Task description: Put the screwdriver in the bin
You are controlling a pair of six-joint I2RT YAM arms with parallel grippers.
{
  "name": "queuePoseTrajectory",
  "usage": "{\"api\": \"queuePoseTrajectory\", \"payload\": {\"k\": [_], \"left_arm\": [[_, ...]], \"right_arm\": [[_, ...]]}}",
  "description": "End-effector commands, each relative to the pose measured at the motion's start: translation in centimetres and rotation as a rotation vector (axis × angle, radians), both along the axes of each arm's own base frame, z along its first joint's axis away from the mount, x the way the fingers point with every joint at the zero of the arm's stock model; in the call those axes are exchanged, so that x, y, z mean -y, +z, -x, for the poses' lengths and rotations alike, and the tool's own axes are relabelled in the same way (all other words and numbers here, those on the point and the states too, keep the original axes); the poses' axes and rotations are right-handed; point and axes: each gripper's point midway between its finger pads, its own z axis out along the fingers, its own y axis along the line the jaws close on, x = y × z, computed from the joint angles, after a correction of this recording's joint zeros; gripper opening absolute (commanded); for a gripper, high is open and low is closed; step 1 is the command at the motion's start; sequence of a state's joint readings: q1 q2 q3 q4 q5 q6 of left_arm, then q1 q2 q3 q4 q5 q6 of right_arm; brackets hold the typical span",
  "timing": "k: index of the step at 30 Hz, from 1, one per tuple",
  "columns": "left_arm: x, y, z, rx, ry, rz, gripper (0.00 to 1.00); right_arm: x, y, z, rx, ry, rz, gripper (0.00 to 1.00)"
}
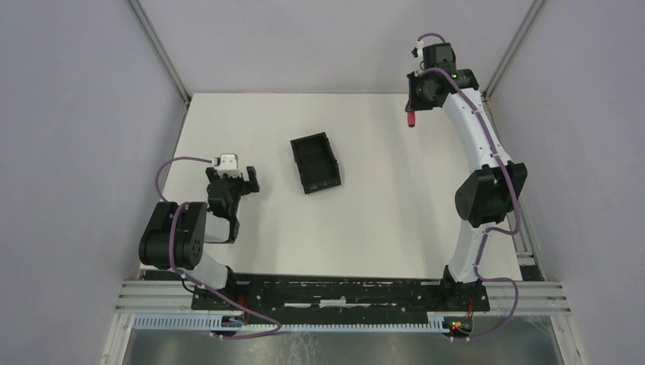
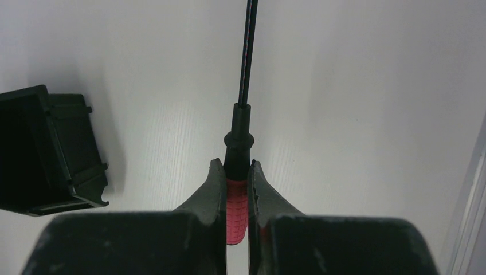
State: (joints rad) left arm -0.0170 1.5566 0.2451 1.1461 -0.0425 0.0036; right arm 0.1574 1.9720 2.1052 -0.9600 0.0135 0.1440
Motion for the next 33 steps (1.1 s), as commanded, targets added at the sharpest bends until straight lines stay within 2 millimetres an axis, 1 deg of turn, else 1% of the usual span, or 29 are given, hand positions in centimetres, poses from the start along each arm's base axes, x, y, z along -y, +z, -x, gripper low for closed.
{"api": "queuePoseTrajectory", "payload": {"k": [1,2,3,4,6,8,10,11,13,15,16,18,20,22,25,28,31,32,33], "left_arm": [[0.1,1.4,-0.4,0.049,0.002,0.034,1.0],[0.0,1.4,-0.4,0.049,0.003,0.033,1.0],[0.1,1.4,-0.4,0.049,0.002,0.034,1.0],[0.0,1.4,-0.4,0.049,0.003,0.034,1.0],[0.1,1.4,-0.4,0.049,0.002,0.034,1.0],[0.1,1.4,-0.4,0.049,0.002,0.034,1.0],[0.0,1.4,-0.4,0.05,0.003,0.034,1.0],[0.1,1.4,-0.4,0.05,0.002,0.034,1.0],[0.1,1.4,-0.4,0.049,0.002,0.034,1.0],[0.0,1.4,-0.4,0.048,0.003,0.034,1.0],[0.1,1.4,-0.4,0.049,0.002,0.034,1.0],[0.1,1.4,-0.4,0.05,0.002,0.034,1.0],[0.1,1.4,-0.4,0.05,0.002,0.034,1.0],[0.1,1.4,-0.4,0.049,0.002,0.034,1.0],[0.1,1.4,-0.4,0.049,0.003,0.034,1.0],[0.1,1.4,-0.4,0.049,0.002,0.034,1.0],[0.1,1.4,-0.4,0.05,0.002,0.034,1.0],[0.1,1.4,-0.4,0.05,0.002,0.034,1.0],[0.1,1.4,-0.4,0.05,0.002,0.034,1.0]], "right_arm": [[-8.6,1.2,0.9,0.105,0.222,-0.062,0.0],[-10.9,1.9,1.0,0.165,0.289,-0.052,0.0],[-13.7,2.5,1.5,0.226,0.37,-0.035,0.0],[-15.8,2.9,1.8,0.271,0.427,-0.016,0.0],[-20.2,2.8,3.1,0.335,0.558,0.038,0.0],[-23.2,1.8,4.1,0.36,0.638,0.093,0.0],[-25.0,0.0,4.7,0.35,0.68,0.144,0.0],[-25.7,-1.2,5.0,0.332,0.701,0.161,0.0],[-27.0,-3.4,5.4,0.302,0.741,0.196,0.0],[-27.8,-5.5,5.6,0.271,0.757,0.232,0.0],[-28.1,-6.1,5.7,0.263,0.762,0.241,0.0],[-28.4,-7.8,5.8,0.236,0.77,0.266,0.0],[-28.2,-9.4,5.8,0.204,0.769,0.3,0.0],[-28.1,-10.6,6.0,0.181,0.778,0.304,0.0],[-28.7,-12.1,6.7,0.158,0.805,0.288,0.0],[-29.1,-13.0,7.0,0.133,0.819,0.289,0.0],[-29.1,-13.0,7.2,0.132,0.8,0.285,0.23],[-29.2,-12.7,7.2,0.137,0.795,0.28,0.35],[-29.2,-12.4,7.1,0.143,0.789,0.275,0.43]]}}
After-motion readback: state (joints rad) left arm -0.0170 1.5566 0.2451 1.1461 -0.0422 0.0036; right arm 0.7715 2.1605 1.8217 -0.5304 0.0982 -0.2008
